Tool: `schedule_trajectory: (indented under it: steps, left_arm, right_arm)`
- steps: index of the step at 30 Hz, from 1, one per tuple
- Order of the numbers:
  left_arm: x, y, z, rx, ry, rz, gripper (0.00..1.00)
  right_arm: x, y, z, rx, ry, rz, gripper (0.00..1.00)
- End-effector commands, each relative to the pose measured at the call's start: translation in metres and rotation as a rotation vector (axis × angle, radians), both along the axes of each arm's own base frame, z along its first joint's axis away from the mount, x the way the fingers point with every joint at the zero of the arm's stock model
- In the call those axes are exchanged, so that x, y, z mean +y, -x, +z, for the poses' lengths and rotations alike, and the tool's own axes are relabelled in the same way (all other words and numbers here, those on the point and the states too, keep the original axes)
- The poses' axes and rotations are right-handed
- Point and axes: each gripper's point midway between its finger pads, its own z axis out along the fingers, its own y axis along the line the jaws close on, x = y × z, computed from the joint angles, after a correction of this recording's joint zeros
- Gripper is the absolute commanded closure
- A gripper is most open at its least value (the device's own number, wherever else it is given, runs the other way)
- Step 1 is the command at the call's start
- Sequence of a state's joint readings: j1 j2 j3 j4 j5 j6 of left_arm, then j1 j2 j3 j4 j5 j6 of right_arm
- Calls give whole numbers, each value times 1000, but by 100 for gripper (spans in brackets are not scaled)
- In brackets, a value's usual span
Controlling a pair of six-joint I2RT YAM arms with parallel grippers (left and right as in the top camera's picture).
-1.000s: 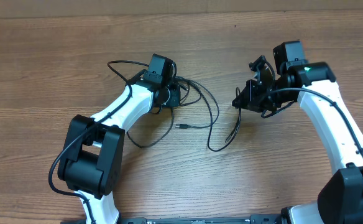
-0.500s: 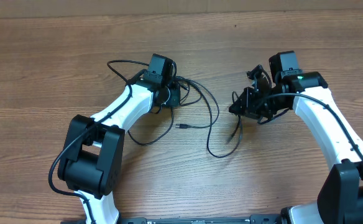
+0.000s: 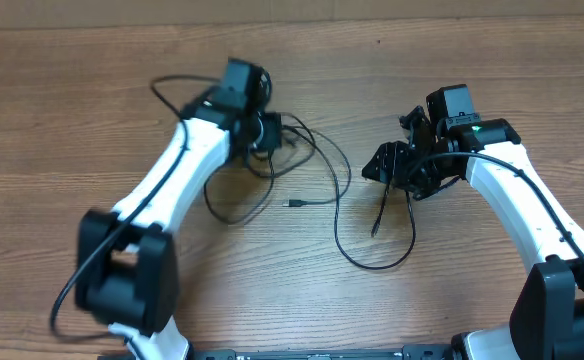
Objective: Untangle cables
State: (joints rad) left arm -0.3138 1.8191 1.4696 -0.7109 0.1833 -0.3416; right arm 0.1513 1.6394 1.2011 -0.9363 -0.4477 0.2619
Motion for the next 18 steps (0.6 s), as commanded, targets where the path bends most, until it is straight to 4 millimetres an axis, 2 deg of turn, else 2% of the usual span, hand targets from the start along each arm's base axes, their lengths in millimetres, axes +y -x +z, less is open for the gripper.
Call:
schedule_trajectory:
  steps: [1, 6, 9, 13, 18]
  left_arm:
    - [-2, -3, 96, -192, 83, -5, 96]
    - [5, 16, 169, -351, 130, -3, 96]
    - [10, 30, 194, -404, 144, -1, 96]
    - [15, 47, 198, -385, 140, 0, 96]
    - [22, 65, 174, -262, 102, 12, 96]
  right_arm:
    - [-5, -9, -2, -32, 41, -35, 25]
    - [-1, -31, 6, -108, 11, -82, 21]
    - [10, -38, 15, -143, -59, -65, 19]
    - [38, -35, 37, -164, -243, 22, 20]
    - [63, -25, 44, -164, -304, 94, 25]
